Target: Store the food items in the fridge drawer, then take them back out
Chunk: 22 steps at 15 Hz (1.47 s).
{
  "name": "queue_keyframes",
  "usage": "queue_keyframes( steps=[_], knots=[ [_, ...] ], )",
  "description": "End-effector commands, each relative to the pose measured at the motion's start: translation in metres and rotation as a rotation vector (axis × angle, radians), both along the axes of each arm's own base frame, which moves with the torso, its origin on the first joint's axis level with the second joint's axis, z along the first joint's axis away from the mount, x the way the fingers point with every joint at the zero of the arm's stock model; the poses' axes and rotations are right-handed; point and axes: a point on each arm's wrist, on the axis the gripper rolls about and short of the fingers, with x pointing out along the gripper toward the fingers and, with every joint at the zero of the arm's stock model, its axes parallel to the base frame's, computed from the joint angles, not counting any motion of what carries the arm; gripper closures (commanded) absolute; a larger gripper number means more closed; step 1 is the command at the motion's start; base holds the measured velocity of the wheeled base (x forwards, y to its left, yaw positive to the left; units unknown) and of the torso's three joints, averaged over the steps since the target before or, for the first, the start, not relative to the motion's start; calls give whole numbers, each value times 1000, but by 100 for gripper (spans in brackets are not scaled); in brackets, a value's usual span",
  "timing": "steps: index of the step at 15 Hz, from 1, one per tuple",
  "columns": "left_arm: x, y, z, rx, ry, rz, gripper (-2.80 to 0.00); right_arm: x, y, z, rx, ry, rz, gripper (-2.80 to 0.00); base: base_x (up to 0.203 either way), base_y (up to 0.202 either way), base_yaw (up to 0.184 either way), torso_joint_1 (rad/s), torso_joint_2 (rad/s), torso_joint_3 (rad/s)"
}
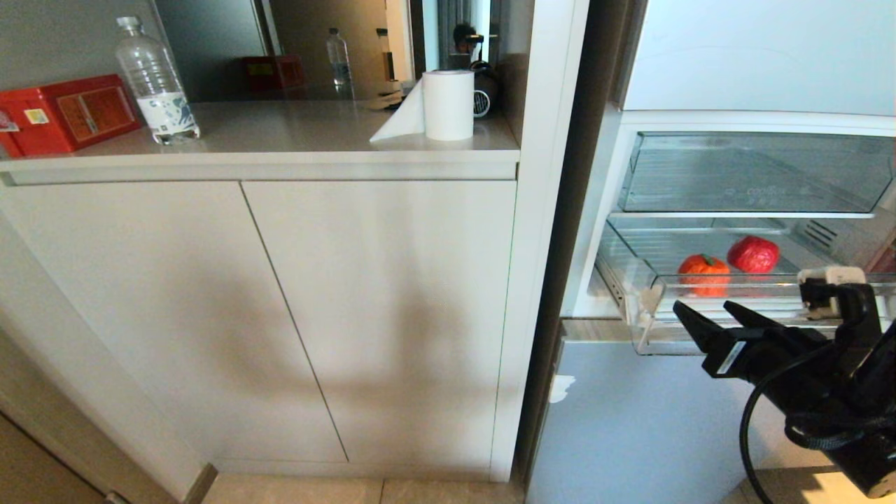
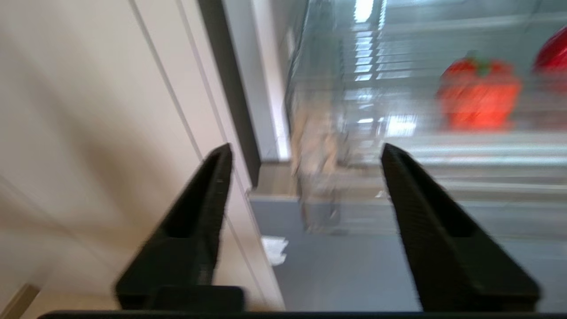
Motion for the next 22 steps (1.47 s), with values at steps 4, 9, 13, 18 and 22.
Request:
queue_keyframes(
  steps=[4, 9, 13, 18, 22],
  knots=[
    [0, 0, 0, 0, 2, 0, 0, 10, -17, 83, -4, 164, -84, -280, 0, 0, 0, 0, 0, 0],
    [0, 0, 0, 0, 2, 0, 0, 72, -34, 89, -52, 436, -184, -280, 0, 0, 0, 0, 0, 0],
    [0, 0, 0, 0, 1, 0, 0, 111, -47, 78, -96, 547, -209, -280, 0, 0, 0, 0, 0, 0],
    [0, 0, 0, 0, 1, 0, 0, 119, -57, 91, -82, 699, -163, -280, 0, 0, 0, 0, 0, 0],
    [0, 0, 0, 0, 2, 0, 0, 108, -59, 96, -80, 834, -135, -280, 0, 0, 0, 0, 0, 0]
  ],
)
